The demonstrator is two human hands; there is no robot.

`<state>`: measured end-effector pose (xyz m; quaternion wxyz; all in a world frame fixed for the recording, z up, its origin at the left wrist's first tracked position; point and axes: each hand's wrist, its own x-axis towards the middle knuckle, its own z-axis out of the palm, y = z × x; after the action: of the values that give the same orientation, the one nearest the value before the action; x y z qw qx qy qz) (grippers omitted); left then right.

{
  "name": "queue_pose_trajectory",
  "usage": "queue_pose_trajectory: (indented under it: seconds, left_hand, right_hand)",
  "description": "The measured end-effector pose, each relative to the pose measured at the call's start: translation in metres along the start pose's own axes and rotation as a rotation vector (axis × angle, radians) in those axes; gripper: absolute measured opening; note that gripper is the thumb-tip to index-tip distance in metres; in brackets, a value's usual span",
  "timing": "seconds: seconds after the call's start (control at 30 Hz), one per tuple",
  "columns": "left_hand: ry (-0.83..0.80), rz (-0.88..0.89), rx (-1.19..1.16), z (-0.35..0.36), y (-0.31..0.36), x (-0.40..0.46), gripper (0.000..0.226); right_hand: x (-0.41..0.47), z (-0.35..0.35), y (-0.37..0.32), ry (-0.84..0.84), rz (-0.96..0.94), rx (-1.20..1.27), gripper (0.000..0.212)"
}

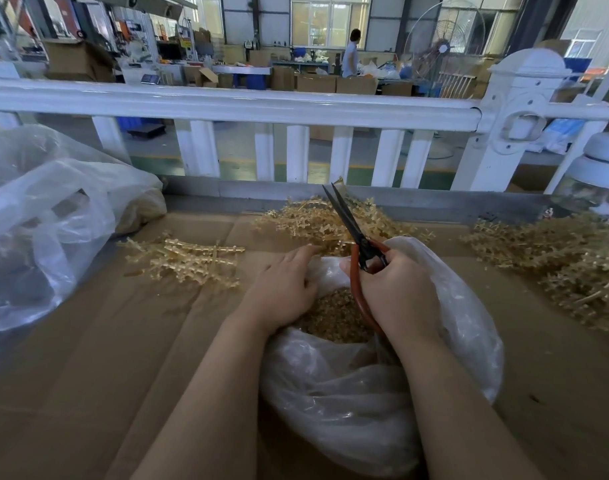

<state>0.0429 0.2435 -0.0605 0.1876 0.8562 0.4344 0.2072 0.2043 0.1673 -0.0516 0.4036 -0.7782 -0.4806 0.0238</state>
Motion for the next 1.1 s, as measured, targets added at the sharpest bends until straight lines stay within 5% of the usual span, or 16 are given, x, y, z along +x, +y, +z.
queue_pose_trajectory:
  seconds: [0.1, 0.47, 1.1]
  left_hand:
    - [0.026, -0.037, -0.118, 0.0, -0.001, -0.001, 0.06]
    - [-0.193, 0.033, 0.171, -0.001, 0.007, 0.007, 0.065]
    - [-0.19, 0.06, 0.164, 0.0, 0.011, 0.007, 0.063]
  right_hand:
    - [0.001, 0.001, -0.001, -0.01, 0.021, -0.007, 0.036]
    - [0.0, 0.003, -0.004, 0.001, 0.039, 0.001, 0.034]
    - [0.001, 0.008, 0.002, 0.011, 0.019, 0.025, 0.036]
